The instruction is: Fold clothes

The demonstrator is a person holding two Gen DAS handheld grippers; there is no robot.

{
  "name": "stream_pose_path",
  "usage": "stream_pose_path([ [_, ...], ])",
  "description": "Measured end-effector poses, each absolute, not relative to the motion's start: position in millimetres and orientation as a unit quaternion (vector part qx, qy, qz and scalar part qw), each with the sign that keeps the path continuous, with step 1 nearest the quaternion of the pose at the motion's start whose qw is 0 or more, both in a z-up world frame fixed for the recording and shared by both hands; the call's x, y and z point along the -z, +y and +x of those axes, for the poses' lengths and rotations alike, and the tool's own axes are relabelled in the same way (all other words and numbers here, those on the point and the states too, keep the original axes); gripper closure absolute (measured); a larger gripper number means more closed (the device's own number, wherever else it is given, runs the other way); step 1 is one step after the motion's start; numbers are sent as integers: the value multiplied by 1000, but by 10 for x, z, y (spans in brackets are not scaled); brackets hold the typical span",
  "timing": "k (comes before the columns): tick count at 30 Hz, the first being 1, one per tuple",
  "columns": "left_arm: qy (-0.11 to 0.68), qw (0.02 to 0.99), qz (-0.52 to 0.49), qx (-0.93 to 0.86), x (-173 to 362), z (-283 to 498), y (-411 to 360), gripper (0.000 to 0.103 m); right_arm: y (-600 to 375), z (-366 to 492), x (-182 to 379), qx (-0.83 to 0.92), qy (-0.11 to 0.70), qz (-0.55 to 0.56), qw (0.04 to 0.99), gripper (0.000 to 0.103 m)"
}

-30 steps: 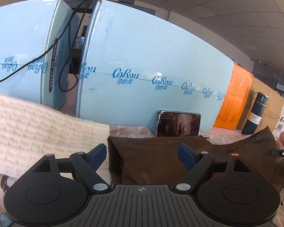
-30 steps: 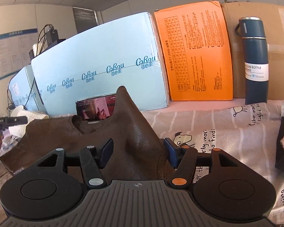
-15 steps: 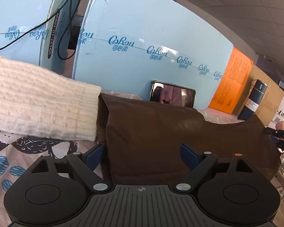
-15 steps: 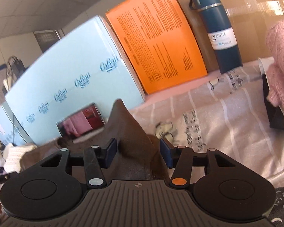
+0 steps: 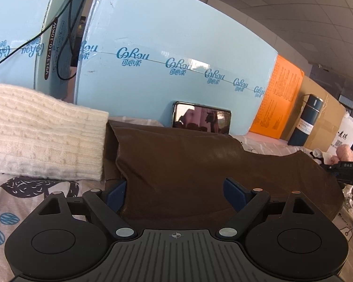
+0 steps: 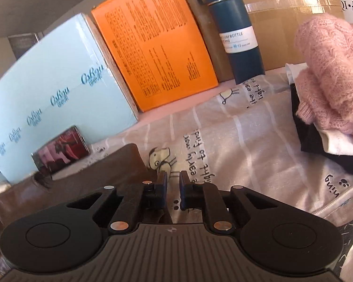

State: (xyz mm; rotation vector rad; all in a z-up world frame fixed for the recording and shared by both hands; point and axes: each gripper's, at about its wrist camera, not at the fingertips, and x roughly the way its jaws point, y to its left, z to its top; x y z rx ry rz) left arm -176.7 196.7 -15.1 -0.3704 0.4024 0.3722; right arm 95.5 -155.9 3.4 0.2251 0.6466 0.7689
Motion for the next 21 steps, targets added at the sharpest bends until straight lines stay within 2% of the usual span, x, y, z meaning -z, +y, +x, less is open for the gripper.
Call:
stream_pose_path([
  [1, 197, 944, -186, -186, 149, -1783, 1984, 14, -1611, 937, -80, -368, 302, 120, 871, 65],
  [2, 197, 943, -189, -189, 147, -1793, 1993, 14, -1677, 909, -128, -365, 296, 133, 873, 53],
  [3, 197, 943, -191, -190, 144, -1798, 1996, 14, -1762, 871, -171, -361, 297, 149, 872, 37],
  [4, 198, 942, -193, -192, 141, -1802, 1999, 14, -1854, 832, -185, -362, 305, 170, 865, 33],
  [7, 198, 941, -196, -191, 141, -1810, 1997, 13, -2141, 698, -165, -369, 350, 244, 826, 26],
  [9, 198, 941, -199, -189, 137, -1814, 1994, 13, -2314, 599, -155, -370, 373, 284, 802, 25],
  [12, 199, 940, -202, -189, 134, -1811, 1985, 13, -2454, 407, -151, -366, 385, 294, 795, 20],
  [17, 201, 938, -211, -187, 148, -1835, 1959, 12, -2260, 296, 2, -394, 470, 294, 733, 19],
  [21, 203, 934, -223, -191, 167, -1852, 1983, 12, -2014, 319, 128, -390, 483, 292, 727, 20],
])
